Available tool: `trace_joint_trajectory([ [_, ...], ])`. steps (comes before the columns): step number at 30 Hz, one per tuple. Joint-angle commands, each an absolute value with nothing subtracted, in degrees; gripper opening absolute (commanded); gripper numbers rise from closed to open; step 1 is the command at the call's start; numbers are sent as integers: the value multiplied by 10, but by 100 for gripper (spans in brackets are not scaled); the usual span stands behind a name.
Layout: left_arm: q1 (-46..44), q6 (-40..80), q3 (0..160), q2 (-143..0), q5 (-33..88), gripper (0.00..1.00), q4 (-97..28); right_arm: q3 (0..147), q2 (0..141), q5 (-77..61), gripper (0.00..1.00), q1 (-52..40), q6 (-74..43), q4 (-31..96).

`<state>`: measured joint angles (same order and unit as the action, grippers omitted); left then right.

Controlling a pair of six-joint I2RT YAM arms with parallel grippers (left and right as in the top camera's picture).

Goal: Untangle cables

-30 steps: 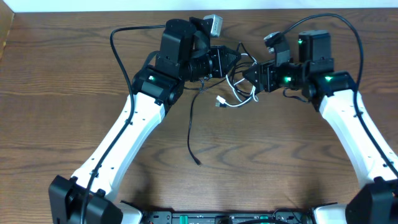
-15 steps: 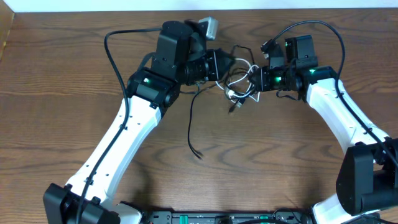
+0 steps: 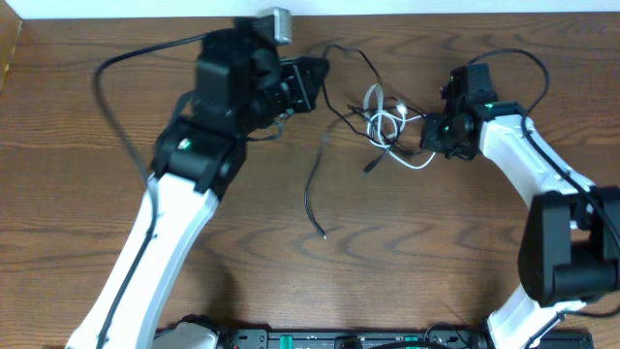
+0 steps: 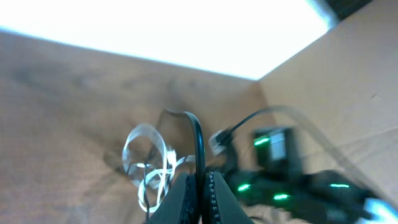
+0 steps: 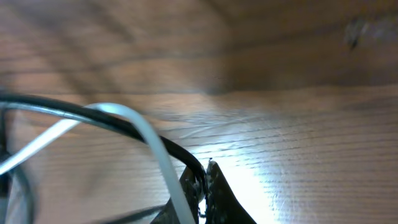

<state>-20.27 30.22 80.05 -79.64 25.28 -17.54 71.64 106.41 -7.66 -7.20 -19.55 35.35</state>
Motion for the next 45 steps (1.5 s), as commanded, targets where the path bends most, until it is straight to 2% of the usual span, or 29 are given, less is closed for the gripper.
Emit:
trace_joint_trajectory([
  [1, -190, 305, 809, -728, 196, 7, -171, 720, 1092, -50, 1, -66, -210, 356],
  [14, -123, 305, 809, -665, 161, 8, -167, 719, 1117, -48, 1, -52, -210, 352],
  [27, 44, 305, 815, -664, 135, 7, -171, 718, 1117, -25, 1, -1, -206, 366],
  [37, 70, 304, 815, -665, 112, 8, -132, 717, 1117, 6, 1, 1, -197, 366],
  [39, 81, 307, 815, -665, 55, 7, -130, 715, 1117, 16, 1, 2, -197, 365],
  [45, 76, 307, 815, -678, 43, 7, -190, 712, 1117, 15, 1, 15, -197, 362],
])
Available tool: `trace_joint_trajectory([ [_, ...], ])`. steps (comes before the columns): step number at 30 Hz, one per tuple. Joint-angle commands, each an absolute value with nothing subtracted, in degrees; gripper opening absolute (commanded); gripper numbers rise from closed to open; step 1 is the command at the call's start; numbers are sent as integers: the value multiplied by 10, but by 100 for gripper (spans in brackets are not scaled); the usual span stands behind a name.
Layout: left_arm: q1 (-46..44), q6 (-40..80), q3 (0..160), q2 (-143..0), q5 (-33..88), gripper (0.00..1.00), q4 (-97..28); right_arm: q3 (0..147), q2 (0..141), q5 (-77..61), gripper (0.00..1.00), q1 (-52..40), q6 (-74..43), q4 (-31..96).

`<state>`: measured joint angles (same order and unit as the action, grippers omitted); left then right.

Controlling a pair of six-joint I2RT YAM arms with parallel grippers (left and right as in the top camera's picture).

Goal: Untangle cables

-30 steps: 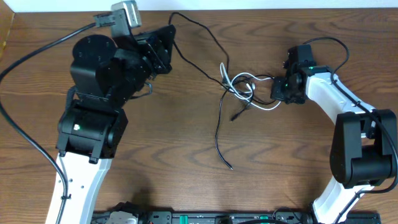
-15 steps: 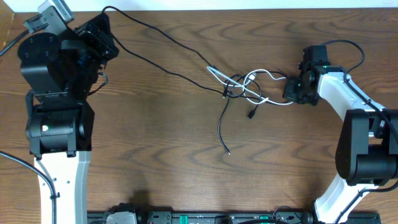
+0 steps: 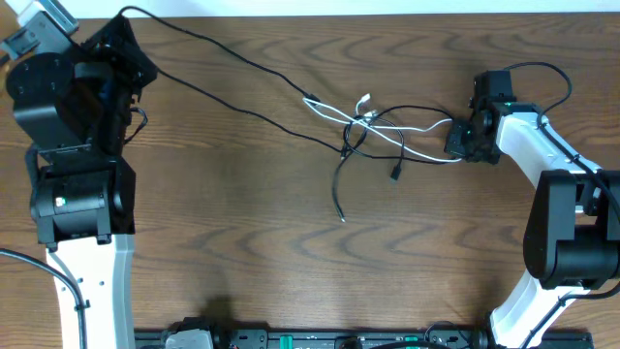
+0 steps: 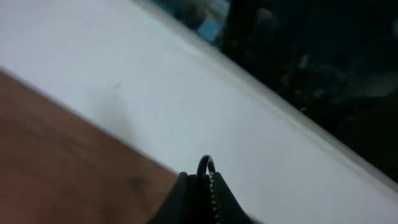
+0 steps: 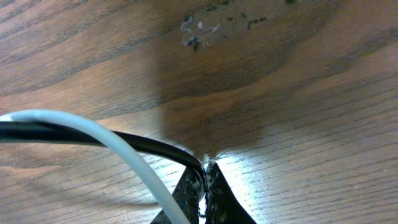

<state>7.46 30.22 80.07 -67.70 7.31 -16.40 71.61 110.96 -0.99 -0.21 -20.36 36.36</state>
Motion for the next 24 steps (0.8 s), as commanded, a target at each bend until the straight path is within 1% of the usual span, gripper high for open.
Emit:
trace_joint_trajectory([
  [1, 73, 307, 815, -681, 48, 7, -206, 712, 1117, 16, 1, 15, -196, 362],
  [4, 55, 305, 815, -701, 90, 8, -274, 712, 1117, 14, 1, 15, -171, 364],
  [7, 23, 293, 815, -726, 172, 8, -323, 712, 1117, 2, 1, 15, -124, 362],
  [8, 3, 272, 815, -739, 207, 8, -334, 712, 1116, -37, 11, 15, -77, 359],
  [9, -19, 249, 815, -750, 230, 8, -339, 714, 1111, -105, 29, 14, -5, 359],
  [11, -46, 231, 815, -761, 241, 8, -340, 717, 1100, -185, 50, 13, 55, 363],
  [12, -69, 224, 815, -765, 240, 8, -338, 723, 1083, -248, 64, 10, 93, 371],
  [13, -76, 222, 815, -765, 240, 8, -336, 724, 1077, -263, 69, 10, 101, 371],
  [14, -93, 221, 815, -763, 240, 7, -330, 725, 1052, -293, 77, 6, 117, 370],
  [15, -98, 221, 815, -761, 240, 8, -327, 725, 1038, -303, 79, 4, 124, 369],
  [16, -109, 221, 815, -755, 240, 7, -316, 726, 1014, -319, 85, 0, 137, 366],
  [18, -124, 224, 815, -741, 241, 8, -293, 726, 967, -345, 93, -10, 163, 358],
  [19, -135, 228, 815, -730, 240, 8, -279, 726, 940, -354, 94, -18, 168, 348],
  [22, -154, 237, 815, -700, 240, 8, -243, 726, 894, -364, 94, -56, 160, 310],
  [24, -159, 263, 815, -680, 240, 8, -228, 726, 893, -364, 91, -86, 148, 288],
])
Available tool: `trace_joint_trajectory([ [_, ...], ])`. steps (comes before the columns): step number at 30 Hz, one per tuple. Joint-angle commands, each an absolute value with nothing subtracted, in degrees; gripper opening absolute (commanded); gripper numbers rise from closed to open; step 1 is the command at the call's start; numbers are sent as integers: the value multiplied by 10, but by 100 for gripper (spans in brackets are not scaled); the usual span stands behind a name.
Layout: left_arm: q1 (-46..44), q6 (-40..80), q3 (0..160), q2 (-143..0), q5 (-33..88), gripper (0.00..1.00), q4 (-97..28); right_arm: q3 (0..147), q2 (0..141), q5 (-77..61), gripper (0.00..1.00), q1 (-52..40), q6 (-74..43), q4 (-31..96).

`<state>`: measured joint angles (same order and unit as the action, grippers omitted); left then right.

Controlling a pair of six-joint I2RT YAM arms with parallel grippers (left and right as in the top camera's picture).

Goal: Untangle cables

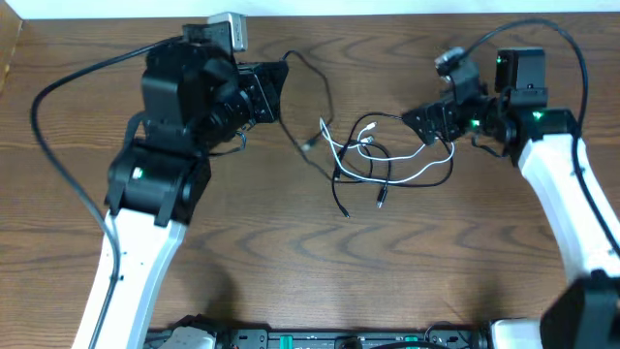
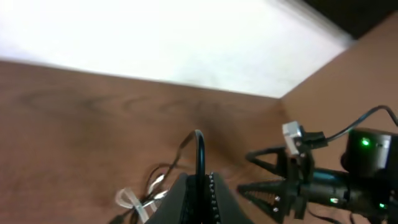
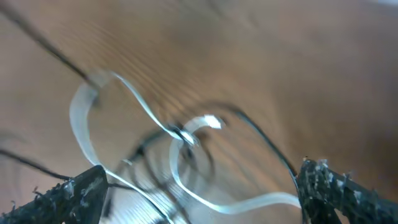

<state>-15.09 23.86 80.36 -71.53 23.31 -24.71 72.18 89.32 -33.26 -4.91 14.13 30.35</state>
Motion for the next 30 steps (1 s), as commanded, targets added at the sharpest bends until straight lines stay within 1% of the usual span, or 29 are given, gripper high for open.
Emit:
trace_joint_trajectory([
  [1, -159, 270, 815, -673, 240, 8, -225, 726, 900, -364, 89, -101, 147, 280],
  [3, -159, 278, 815, -662, 240, 7, -222, 726, 915, -364, 87, -129, 119, 261],
  [5, -159, 289, 815, -654, 240, 8, -221, 726, 937, -364, 82, -159, 85, 236],
  [6, -159, 299, 815, -650, 240, 7, -221, 726, 959, -364, 77, -180, 64, 215],
  [10, -159, 306, 815, -650, 240, 8, -221, 726, 1005, -382, 74, -212, 4, 174],
  [16, -159, 305, 815, -650, 240, 8, -222, 726, 1038, -429, 70, -238, 2, 169],
  [18, -159, 305, 815, -651, 240, 8, -222, 726, 1043, -458, 66, -238, 2, 169],
  [21, -159, 305, 815, -651, 240, 8, -222, 724, 1052, -506, 57, -238, 2, 170],
  [22, -159, 305, 815, -651, 240, 8, -222, 722, 1058, -529, 51, -239, 2, 170],
  [25, -159, 305, 815, -651, 240, 8, -222, 722, 1070, -514, 37, -246, 2, 171],
  [27, -159, 305, 815, -651, 240, 8, -221, 722, 1087, -500, 30, -254, -5, 167],
  [30, -159, 305, 815, -651, 239, 8, -221, 722, 1118, -496, 6, -262, -29, 155],
])
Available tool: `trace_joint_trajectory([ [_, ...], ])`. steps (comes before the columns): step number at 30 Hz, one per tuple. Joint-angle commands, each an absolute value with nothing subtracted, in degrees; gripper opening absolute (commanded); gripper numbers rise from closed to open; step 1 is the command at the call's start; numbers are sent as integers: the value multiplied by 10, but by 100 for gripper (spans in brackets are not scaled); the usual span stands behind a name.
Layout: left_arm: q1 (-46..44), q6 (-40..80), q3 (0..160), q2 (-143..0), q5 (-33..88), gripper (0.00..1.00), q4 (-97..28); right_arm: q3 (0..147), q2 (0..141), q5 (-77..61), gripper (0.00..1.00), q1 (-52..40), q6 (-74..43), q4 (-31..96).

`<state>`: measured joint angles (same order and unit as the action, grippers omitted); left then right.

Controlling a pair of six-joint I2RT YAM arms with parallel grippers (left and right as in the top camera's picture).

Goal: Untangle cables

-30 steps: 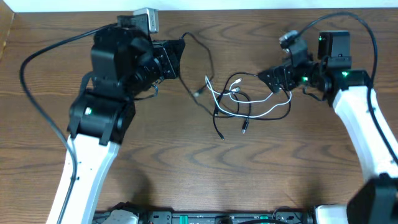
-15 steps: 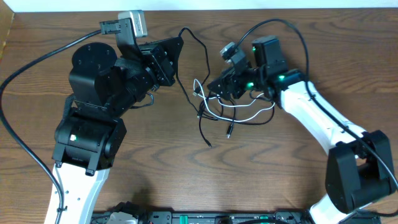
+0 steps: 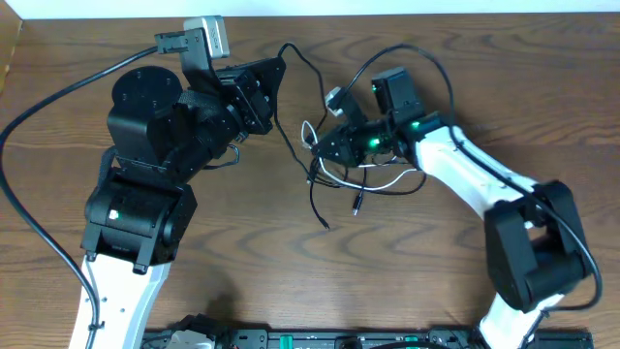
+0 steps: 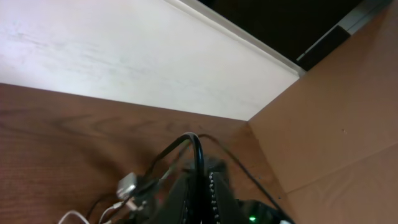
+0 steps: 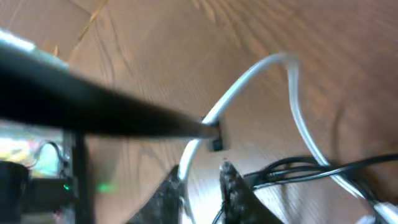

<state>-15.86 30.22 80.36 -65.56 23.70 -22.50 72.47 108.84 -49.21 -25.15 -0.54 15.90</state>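
A tangle of black and white cables (image 3: 354, 174) lies at the table's back middle. My left gripper (image 3: 274, 85) is just left of it, shut on a black cable (image 3: 302, 60) that arches up from its fingers (image 4: 200, 186) in the left wrist view. My right gripper (image 3: 325, 145) has reached into the tangle's left side. In the right wrist view its fingers (image 5: 201, 168) stand narrowly open with a white cable (image 5: 249, 84) running between them, against the left finger. Black strands (image 5: 311, 168) pass to the right. A grey plug (image 3: 334, 95) hangs beside it.
The brown wooden table (image 3: 436, 281) carries only the cables. A white wall (image 4: 124, 62) runs along its far edge, and a cardboard panel (image 4: 323, 112) stands at one side. The left arm's own thick black lead (image 3: 58, 82) loops over the back left.
My right gripper was wide open to the right of the tangle; now it is at the tangle's left side, its fingers narrowed around the white cable. The left gripper still holds the black cable.
Both grippers were shut on cables at the tangle. Then the left held the black cable stretched out to the far back left corner while the right held on at the right. Then the left was back near the middle and the right had let go. Now the right straddles the white cable.
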Motion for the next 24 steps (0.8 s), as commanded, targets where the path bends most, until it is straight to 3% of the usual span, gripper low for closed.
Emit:
trace_joint_trajectory([
  [1, -157, 305, 815, -650, 229, 8, -221, 722, 1130, -489, 1, -262, -46, 151],
  [6, -112, 305, 815, -635, 126, 8, -202, 722, 1152, -293, 1, -249, -179, 198],
  [11, -59, 305, 815, -611, 34, 8, -205, 722, 1152, -221, 1, -216, -233, 239],
  [24, -31, 307, 815, -598, 36, 8, -158, 722, 1152, -141, 1, -141, -248, 295],
])
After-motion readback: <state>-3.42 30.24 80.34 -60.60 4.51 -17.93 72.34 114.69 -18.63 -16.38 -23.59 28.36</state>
